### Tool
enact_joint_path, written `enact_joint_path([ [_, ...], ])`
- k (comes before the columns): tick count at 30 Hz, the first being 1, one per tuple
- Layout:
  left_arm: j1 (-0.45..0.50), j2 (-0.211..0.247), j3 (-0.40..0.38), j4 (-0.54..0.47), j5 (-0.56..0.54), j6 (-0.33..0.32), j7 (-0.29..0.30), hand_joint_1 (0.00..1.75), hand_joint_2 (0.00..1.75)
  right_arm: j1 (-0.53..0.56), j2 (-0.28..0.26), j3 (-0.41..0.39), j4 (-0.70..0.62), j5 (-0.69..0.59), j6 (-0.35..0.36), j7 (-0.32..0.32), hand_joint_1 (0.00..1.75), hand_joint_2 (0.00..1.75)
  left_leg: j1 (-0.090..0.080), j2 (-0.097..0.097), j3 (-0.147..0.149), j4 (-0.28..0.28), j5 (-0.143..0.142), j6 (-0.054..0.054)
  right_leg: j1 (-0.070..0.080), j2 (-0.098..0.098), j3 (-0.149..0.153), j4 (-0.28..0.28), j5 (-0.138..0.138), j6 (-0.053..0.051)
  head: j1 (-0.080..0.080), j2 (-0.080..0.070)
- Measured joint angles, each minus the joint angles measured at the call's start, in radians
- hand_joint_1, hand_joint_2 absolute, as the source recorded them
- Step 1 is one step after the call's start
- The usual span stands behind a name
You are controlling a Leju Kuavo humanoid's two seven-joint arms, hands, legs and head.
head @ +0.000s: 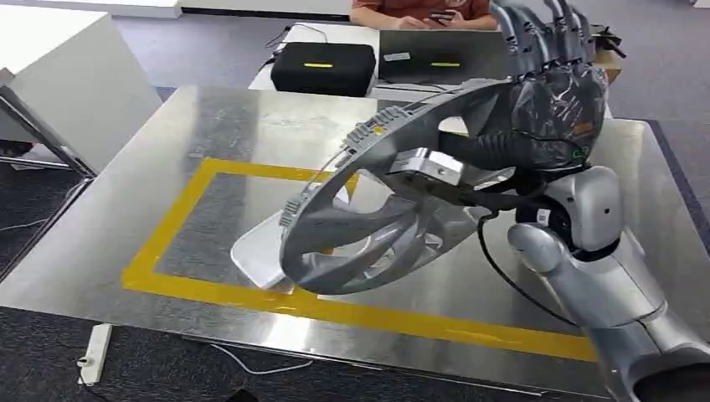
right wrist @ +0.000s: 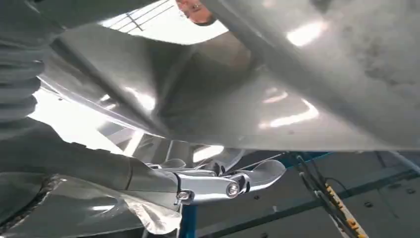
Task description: Take the parts from the cabinet and place them on the table.
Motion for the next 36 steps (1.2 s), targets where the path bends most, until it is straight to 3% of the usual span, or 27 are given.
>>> enact_joint_path([
  [8,0.0,-0.001,-0.007,0.0,0.0,0.0,0.0,0.0,0.0,0.01,0.007,-0.014,-0.014,-0.021,-0.002,-0.011,0.0,0.0,0.0,0.0,0.0,0.0,0.0,0.0,0.0,0.0,0.0,0.0,0.0,0.0,0.0,0.0],
  [13,0.0,-0.002,-0.01,0.0,-0.003,0.003,-0.002,0.0,0.0,0.056,0.034,-0.052,-0.047,-0.14,-0.061,-0.073,0.0,0.0,0.0,0.0,0.0,0.0,0.0,0.0,0.0,0.0,0.0,0.0,0.0,0.0,0.0,0.0],
  [18,0.0,-0.002,-0.019,0.0,-0.008,0.006,-0.004,0.0,0.0,0.105,0.051,-0.083,-0.082,-0.167,-0.122,-0.132,0.0,0.0,0.0,0.0,-0.001,0.0,0.0,0.0,0.0,0.0,0.0,0.0,0.0,0.0,0.0,0.0],
  [19,0.0,-0.002,-0.021,0.0,-0.008,0.006,-0.004,0.0,0.0,0.11,0.057,-0.089,-0.088,-0.149,-0.111,-0.127,0.0,0.0,0.0,0.0,-0.001,0.0,0.0,0.0,0.0,0.0,0.0,0.0,0.0,0.0,0.001,0.0],
  [22,-0.002,0.0,-0.024,0.0,-0.002,0.003,-0.003,0.0,0.0,0.07,0.046,-0.072,-0.072,0.003,0.062,-0.092,0.0,0.0,0.0,0.001,0.0,0.0,0.0,0.0,0.0,0.002,-0.001,0.0,0.001,-0.001,0.0,0.0],
  [25,-0.006,0.002,-0.03,0.0,-0.005,0.0,0.006,0.0,0.0,0.027,0.008,-0.012,-0.016,0.27,0.029,-0.054,0.0,0.0,0.0,0.0,-0.002,0.0,0.003,0.001,0.0,-0.001,-0.002,0.0,0.002,-0.001,-0.001,0.0],
  [27,-0.007,0.002,-0.037,0.0,-0.006,0.004,0.012,0.0,0.0,-0.046,-0.06,0.066,0.015,0.429,-0.019,0.042,0.0,0.0,-0.001,0.0,-0.007,0.0,0.006,0.001,-0.001,-0.002,-0.006,0.0,0.006,0.0,-0.002,0.0],
  [30,-0.008,0.003,-0.046,0.0,-0.008,0.011,0.015,0.0,0.0,-0.238,-0.221,0.288,0.07,0.475,-0.063,0.209,0.0,0.0,-0.002,-0.001,-0.011,0.0,0.009,0.002,-0.001,-0.002,-0.01,0.0,0.008,0.001,0.001,0.0],
  [32,-0.008,0.004,-0.052,0.0,-0.01,0.014,0.018,0.0,0.0,-0.354,-0.312,0.44,0.092,0.479,-0.071,0.265,0.0,0.0,-0.002,0.0,-0.011,0.001,0.009,0.002,-0.002,-0.001,-0.01,0.0,0.009,0.001,0.002,0.0],
  [34,-0.01,0.004,-0.06,0.0,-0.013,0.015,0.019,0.0,0.0,-0.445,-0.384,0.576,0.101,0.483,-0.074,0.258,0.0,0.0,-0.003,0.0,-0.011,0.001,0.009,0.002,-0.002,-0.001,-0.01,-0.001,0.009,0.001,0.0,0.0],
  [36,-0.012,0.004,-0.067,0.0,-0.013,0.015,0.024,0.0,0.0,-0.492,-0.432,0.65,0.103,0.483,-0.074,0.225,0.0,0.0,-0.003,-0.001,-0.012,0.001,0.008,0.003,-0.002,-0.002,-0.01,-0.001,0.009,0.001,0.0,0.0],
])
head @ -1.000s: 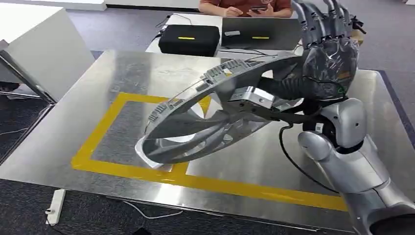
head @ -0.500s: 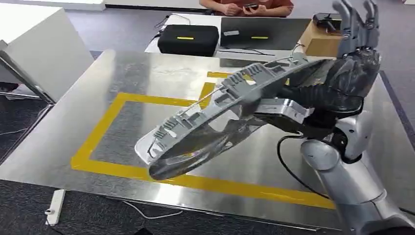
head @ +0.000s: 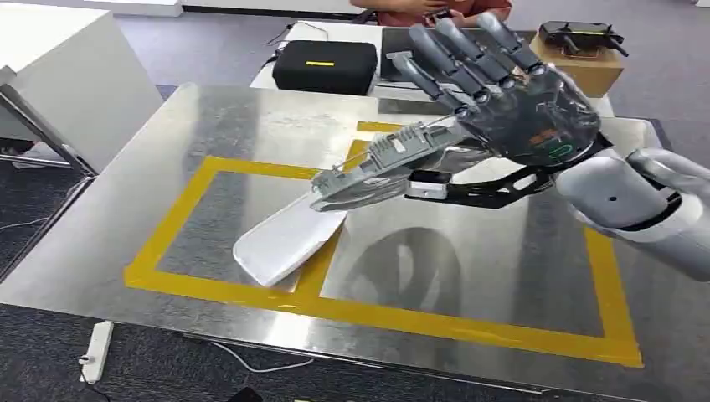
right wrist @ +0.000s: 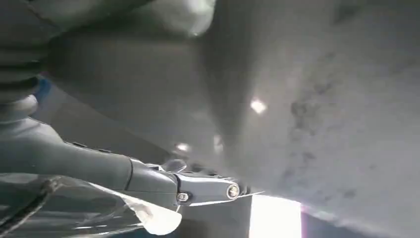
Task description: Take the parts from the cabinet and place them on the table.
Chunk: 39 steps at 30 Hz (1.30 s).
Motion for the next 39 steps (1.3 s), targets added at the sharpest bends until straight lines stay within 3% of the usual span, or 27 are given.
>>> enact_joint_path([
  [9,-0.004,-0.001,-0.016,0.0,0.0,-0.003,0.003,0.0,0.0,-0.011,-0.052,0.039,0.0,0.0,-0.004,-0.011,0.0,0.0,0.0,0.001,0.0,0.0,0.0,0.0,0.0,0.002,-0.001,0.0,0.0,0.0,0.0,0.0],
  [11,-0.005,-0.001,-0.017,0.0,0.003,-0.004,0.003,0.0,0.0,-0.005,-0.053,0.036,0.0,-0.001,0.011,-0.042,0.0,0.0,0.001,0.001,0.0,0.0,0.0,0.0,0.0,0.002,-0.001,0.0,0.0,0.0,0.0,0.0],
  [13,-0.005,-0.001,-0.017,0.0,0.014,-0.004,0.003,0.0,0.0,0.013,-0.052,0.01,0.0,-0.024,0.082,-0.145,0.0,0.0,0.002,0.001,0.0,0.0,0.0,0.0,0.001,0.001,0.0,0.0,0.0,0.0,-0.001,0.0],
  [16,-0.001,0.0,-0.016,0.0,0.032,0.0,0.002,0.0,0.0,-0.004,-0.034,-0.045,0.012,-0.096,0.297,-0.315,0.0,0.0,0.001,0.001,-0.001,0.0,0.001,0.0,0.001,0.001,-0.001,0.0,0.001,0.0,-0.001,0.0],
  [19,0.003,0.0,-0.016,0.0,0.046,0.002,-0.002,0.0,0.0,-0.077,-0.012,-0.042,0.029,-0.151,0.457,-0.394,0.0,0.0,0.001,0.0,-0.001,0.0,0.002,-0.001,0.001,0.001,-0.001,0.0,0.001,0.0,0.001,0.0],
  [21,0.006,0.001,-0.016,0.0,0.049,0.002,-0.005,0.0,0.0,-0.122,0.001,-0.026,0.034,-0.181,0.507,-0.403,0.0,0.0,0.001,0.001,-0.001,0.0,0.002,-0.001,0.001,0.002,-0.001,0.0,0.002,0.0,0.0,0.0],
  [29,0.008,0.001,-0.016,0.0,0.053,0.002,-0.007,0.0,0.0,-0.184,0.021,0.012,0.037,-0.198,0.53,-0.405,0.0,0.0,0.001,0.0,-0.001,0.0,0.002,0.0,0.001,0.001,-0.001,0.0,0.002,0.0,0.0,0.0],
  [36,0.007,0.001,-0.016,0.0,0.053,-0.001,-0.007,0.0,0.0,-0.326,0.031,0.108,0.032,-0.229,0.622,-0.463,0.0,0.0,0.001,0.0,-0.001,0.0,0.002,0.0,0.001,0.001,-0.002,0.0,0.002,0.0,0.0,0.0],
  [39,0.007,0.001,-0.016,0.0,0.055,-0.001,-0.007,0.0,0.0,-0.358,0.036,0.137,0.025,-0.279,0.622,-0.416,0.0,0.0,0.001,0.0,-0.001,0.0,0.002,0.0,0.001,0.001,-0.001,0.0,0.002,0.0,0.0,0.0],
])
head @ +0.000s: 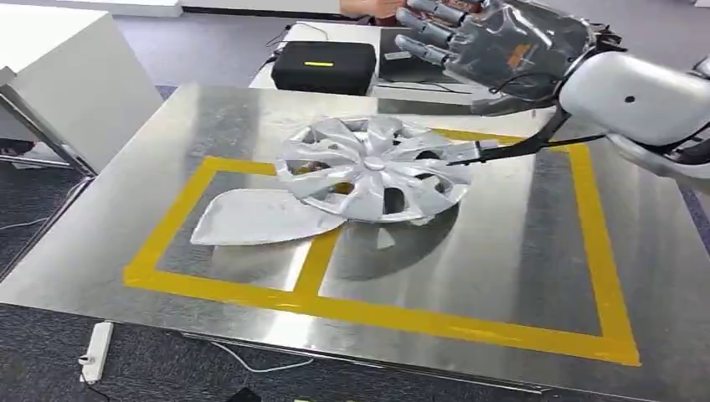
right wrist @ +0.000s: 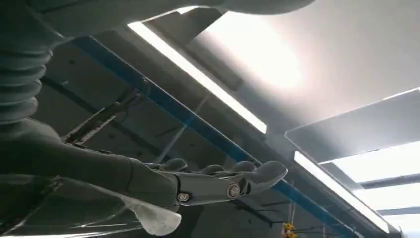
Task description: Take the parts from the cabinet and place them on the table.
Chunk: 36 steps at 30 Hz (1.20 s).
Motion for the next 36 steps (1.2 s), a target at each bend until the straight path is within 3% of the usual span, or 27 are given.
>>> enact_joint_path([
  [2,0.0,0.0,0.0,0.0,0.002,-0.001,0.0,0.0,0.0,0.012,0.0,-0.001,0.0,-0.042,-0.045,0.067,0.0,0.0,0.0,0.0,0.0,0.0,0.0,0.0,0.0,0.0,0.0,0.0,0.0,0.0,0.0,0.0],
  [5,0.0,-0.001,0.0,0.0,0.002,-0.004,0.0,0.0,0.0,0.105,0.0,-0.052,0.0,-0.072,-0.175,0.168,0.0,0.0,0.001,0.0,0.002,0.0,0.0,0.0,0.002,0.0,0.002,0.0,0.0,0.0,0.001,0.0],
  [10,0.001,-0.001,0.0,0.0,0.003,-0.005,0.004,0.0,0.0,0.354,0.013,-0.223,-0.011,-0.022,-0.3,0.216,0.0,0.0,0.001,0.0,0.002,0.0,0.0,0.0,0.001,-0.001,0.003,0.0,0.0,0.0,0.0,0.0],
  [14,0.001,-0.001,0.0,0.0,0.006,0.0,0.008,0.0,0.0,0.538,0.044,-0.365,-0.048,-0.016,-0.391,0.227,0.0,0.0,0.001,0.0,0.001,0.0,0.0,0.0,0.001,0.0,0.002,0.0,0.0,0.0,-0.001,0.0],
  [18,0.001,-0.001,-0.01,0.0,0.008,0.02,-0.015,0.0,0.0,0.835,0.134,-0.587,-0.16,-0.127,-0.528,0.183,0.0,0.0,0.002,-0.002,0.002,0.0,-0.001,0.0,0.002,-0.003,0.003,-0.001,-0.001,0.0,-0.001,0.0],
  [20,0.0,0.0,-0.015,0.0,0.009,0.026,-0.022,0.0,0.0,0.93,0.173,-0.668,-0.21,-0.179,-0.558,0.162,0.0,0.0,0.002,-0.002,0.0,0.0,-0.001,0.0,0.002,-0.003,0.002,-0.001,-0.002,-0.001,0.0,0.0],
  [24,0.0,-0.001,-0.016,0.0,0.01,0.028,-0.024,0.0,0.0,1.015,0.204,-0.761,-0.264,-0.194,-0.558,0.141,0.0,0.0,0.002,-0.002,0.0,-0.001,-0.001,0.0,0.002,-0.001,0.002,-0.001,-0.002,-0.001,0.0,0.0],
  [29,0.0,0.0,-0.018,0.0,0.011,0.028,-0.024,0.0,0.0,1.052,0.225,-0.807,-0.288,-0.196,-0.555,0.138,0.0,0.0,0.002,-0.001,0.001,-0.001,0.0,-0.001,0.002,-0.001,0.002,-0.001,-0.001,-0.001,0.0,0.0],
  [30,0.0,0.0,-0.018,0.0,0.011,0.029,-0.024,0.0,0.0,1.055,0.227,-0.811,-0.291,-0.201,-0.555,0.134,0.0,1.75,0.002,-0.001,0.001,0.0,0.0,0.0,0.002,-0.001,0.002,-0.001,-0.001,-0.001,0.0,0.0],
  [36,0.0,0.0,-0.024,0.0,0.022,0.061,-0.055,0.0,0.0,1.12,0.265,-0.872,-0.338,-0.292,-0.61,0.069,0.0,1.75,0.002,-0.001,0.001,0.0,0.0,0.0,0.002,-0.001,0.002,-0.001,0.0,-0.001,0.0,0.0],
])
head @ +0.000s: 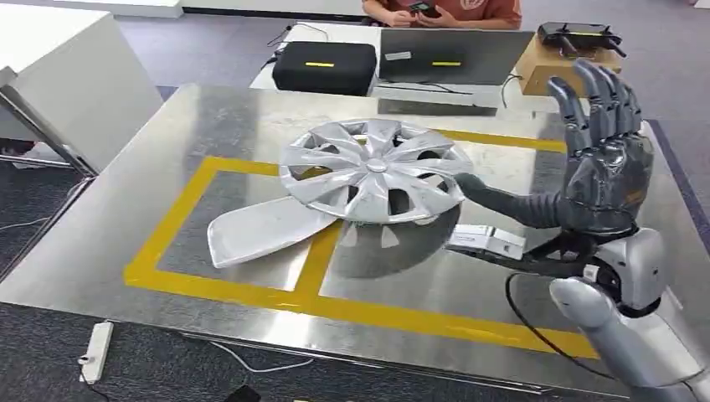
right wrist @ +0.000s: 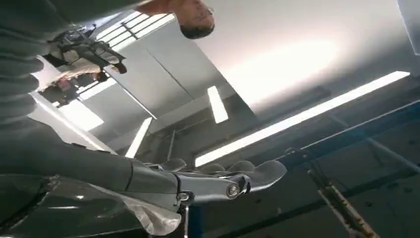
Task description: Take the parts from the cabinet and place them on the table.
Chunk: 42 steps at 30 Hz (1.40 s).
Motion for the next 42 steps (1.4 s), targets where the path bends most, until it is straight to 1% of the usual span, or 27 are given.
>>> enact_joint_path([
  [3,0.0,0.0,-0.001,0.0,0.013,0.023,-0.035,0.0,0.0,0.023,0.01,-0.027,-0.032,-0.002,-0.003,-0.018,0.0,1.75,0.0,0.0,0.0,0.0,0.0,0.0,0.0,0.0,0.0,0.0,0.0,0.0,0.0,0.0],
  [8,-0.001,0.0,-0.001,0.0,0.046,0.065,-0.133,0.0,0.0,0.04,0.01,-0.05,-0.054,-0.001,0.0,-0.03,0.0,1.75,0.0,0.0,0.0,0.0,0.0,0.0,0.0,0.0,0.0,0.0,0.0,0.0,0.0,0.0],
  [11,-0.001,-0.001,-0.003,0.0,0.051,0.11,-0.173,0.0,0.0,0.048,0.01,-0.055,-0.055,-0.005,0.0,-0.034,0.0,1.75,0.0,0.0,0.0,0.0,0.0,0.0,0.0,0.0,0.0,0.0,0.0,0.0,0.0,0.0],
  [12,-0.002,-0.001,-0.006,0.0,0.052,0.119,-0.176,0.0,0.0,0.049,0.01,-0.056,-0.055,-0.008,0.001,-0.035,0.0,1.75,0.0,0.0,0.0,0.0,0.0,0.0,0.0,0.0,0.0,0.0,0.0,0.0,0.0,0.0],
  [14,-0.003,0.0,-0.008,0.0,0.052,0.119,-0.163,0.0,0.0,0.049,0.01,-0.06,-0.055,-0.013,0.005,-0.035,0.0,1.75,0.0,0.0,0.0,0.0,0.0,0.0,0.0,0.0,0.0,0.0,0.0,0.0,0.0,0.0],
  [18,-0.003,0.002,-0.011,0.0,0.054,0.085,-0.158,0.0,0.0,0.049,0.01,-0.06,-0.055,-0.014,0.014,-0.036,0.0,1.75,0.0,0.0,0.0,0.0,0.0,0.0,0.0,0.0,0.0,0.0,0.0,0.0,0.0,0.0],
  [19,-0.003,0.002,-0.011,0.0,0.057,0.079,-0.158,0.0,0.0,0.049,0.01,-0.06,-0.055,-0.013,0.015,-0.036,0.0,0.0,0.0,0.0,0.0,0.0,0.0,0.0,0.0,0.0,0.0,0.0,0.0,0.0,0.0,0.0],
  [24,-0.003,0.006,-0.017,0.0,0.06,0.074,-0.135,0.0,0.0,0.047,0.01,-0.059,-0.055,-0.014,0.022,-0.034,0.0,0.0,0.0,0.0,-0.001,0.001,-0.001,0.001,-0.002,0.0,0.001,-0.002,0.001,0.001,0.0,0.0],
  [25,-0.003,0.009,-0.017,0.0,0.06,0.074,-0.129,0.0,0.0,0.045,0.01,-0.058,-0.055,-0.014,0.023,-0.033,0.0,0.0,-0.005,-0.001,0.001,0.005,0.001,0.013,-0.006,-0.001,0.004,-0.01,0.011,0.012,-0.001,0.0],
  [26,-0.004,0.009,-0.018,0.0,0.06,0.073,-0.127,0.0,0.0,0.044,0.01,-0.058,-0.055,-0.014,0.025,-0.033,0.0,0.0,-0.005,0.0,0.005,-0.008,0.009,0.022,-0.005,0.001,0.009,-0.019,0.016,0.017,-0.002,0.0],
  [27,-0.004,0.008,-0.018,0.0,0.06,0.071,-0.125,0.0,0.0,0.043,0.01,-0.058,-0.056,-0.014,0.026,-0.032,0.0,0.0,0.009,0.004,0.019,-0.041,0.03,0.026,-0.003,-0.001,0.008,-0.02,0.009,0.017,0.0,0.0],
  [28,-0.005,0.008,-0.018,0.0,0.059,0.071,-0.125,0.0,0.0,0.041,0.01,-0.059,-0.057,-0.014,0.026,-0.031,0.0,0.0,0.008,0.008,0.024,-0.054,0.039,0.027,-0.002,-0.003,-0.001,-0.007,-0.015,0.019,0.001,0.0],
  [29,-0.007,0.008,-0.019,0.0,0.056,0.071,-0.123,0.0,0.0,0.035,0.01,-0.059,-0.056,-0.015,0.026,-0.031,0.0,0.0,0.009,0.01,0.021,-0.055,0.043,0.029,-0.002,-0.002,-0.021,0.046,-0.061,0.021,0.002,0.0],
  [30,-0.008,0.009,-0.02,0.0,0.053,0.07,-0.119,0.0,0.0,0.033,0.01,-0.058,-0.056,-0.016,0.028,-0.03,0.0,0.0,0.01,0.011,0.015,-0.054,0.044,0.028,-0.005,-0.003,-0.05,0.127,-0.105,0.024,0.003,0.0],
  [31,-0.008,0.008,-0.023,0.0,0.051,0.07,-0.114,0.0,0.0,0.034,0.01,-0.056,-0.056,-0.016,0.029,-0.03,0.0,0.0,0.01,0.013,0.011,-0.054,0.046,0.026,-0.009,-0.002,-0.078,0.204,-0.139,0.028,0.002,0.0],
  [32,-0.006,0.008,-0.025,0.0,0.047,0.07,-0.112,0.0,0.0,0.035,0.01,-0.056,-0.055,-0.017,0.03,-0.029,0.0,0.0,0.011,0.015,0.006,-0.053,0.049,0.022,-0.012,-0.003,-0.097,0.26,-0.159,0.034,0.002,0.0],
  [33,-0.006,0.008,-0.027,0.0,0.044,0.07,-0.109,0.0,0.0,0.034,0.01,-0.054,-0.053,-0.017,0.032,-0.029,0.0,0.0,0.014,0.015,0.0,-0.049,0.052,0.018,-0.017,-0.004,-0.093,0.263,-0.152,0.04,0.002,0.0],
  [34,-0.006,0.008,-0.028,0.0,0.043,0.07,-0.108,0.0,0.0,0.033,0.01,-0.052,-0.053,-0.017,0.032,-0.028,0.0,0.0,0.019,0.016,-0.007,-0.043,0.053,0.014,-0.022,-0.006,-0.064,0.221,-0.127,0.046,0.002,0.0],
  [35,-0.007,0.008,-0.03,0.0,0.042,0.069,-0.108,0.0,0.0,0.031,0.01,-0.051,-0.053,-0.018,0.033,-0.028,0.0,0.0,0.026,0.016,-0.016,-0.033,0.054,0.008,-0.028,-0.01,-0.014,0.139,-0.091,0.055,0.002,0.0],
  [36,-0.008,0.008,-0.032,0.0,0.042,0.069,-0.108,0.0,0.0,0.028,0.01,-0.051,-0.053,-0.018,0.033,-0.028,0.0,0.0,0.032,0.016,-0.026,-0.019,0.051,-0.001,-0.036,-0.016,0.041,0.05,-0.058,0.064,0.003,0.0],
  [37,-0.01,0.011,-0.034,-0.001,0.042,0.068,-0.108,0.0,0.0,0.025,0.01,-0.05,-0.053,-0.018,0.033,-0.028,0.0,0.0,0.031,0.016,-0.038,-0.003,0.048,-0.014,-0.037,-0.015,0.066,-0.001,-0.083,0.077,0.003,0.0],
  [38,-0.01,0.013,-0.034,-0.002,0.041,0.069,-0.107,0.0,0.0,0.024,0.01,-0.05,-0.053,-0.018,0.034,-0.027,0.0,0.0,0.028,0.013,-0.048,0.015,0.045,-0.023,-0.032,-0.002,0.068,0.003,-0.07,0.055,0.006,0.0],
  [39,-0.009,0.012,-0.035,-0.002,0.04,0.068,-0.107,0.0,0.0,0.025,0.01,-0.05,-0.051,-0.019,0.036,-0.026,0.0,0.0,0.027,0.012,-0.051,0.013,0.051,-0.027,-0.031,-0.003,0.061,0.014,-0.069,0.042,-0.002,0.0],
  [40,-0.007,0.012,-0.035,-0.002,0.04,0.068,-0.106,0.0,0.0,0.026,0.01,-0.049,-0.051,-0.02,0.036,-0.025,0.0,0.0,0.028,0.012,-0.051,0.011,0.056,-0.032,-0.028,-0.002,0.057,0.019,-0.066,0.037,-0.001,0.0],
  [41,-0.006,0.012,-0.037,-0.002,0.04,0.068,-0.105,0.0,0.0,0.025,0.01,-0.05,-0.05,-0.021,0.038,-0.024,0.0,0.0,0.031,0.012,-0.052,0.008,0.062,-0.038,-0.027,-0.001,0.052,0.022,-0.062,0.028,-0.001,0.0],
  [42,-0.005,0.013,-0.038,-0.002,0.04,0.068,-0.103,0.0,0.0,0.023,0.01,-0.05,-0.05,-0.021,0.04,-0.024,0.0,0.0,0.033,0.012,-0.056,0.009,0.062,-0.041,-0.029,-0.002,0.046,0.019,-0.054,0.016,-0.001,0.0],
])
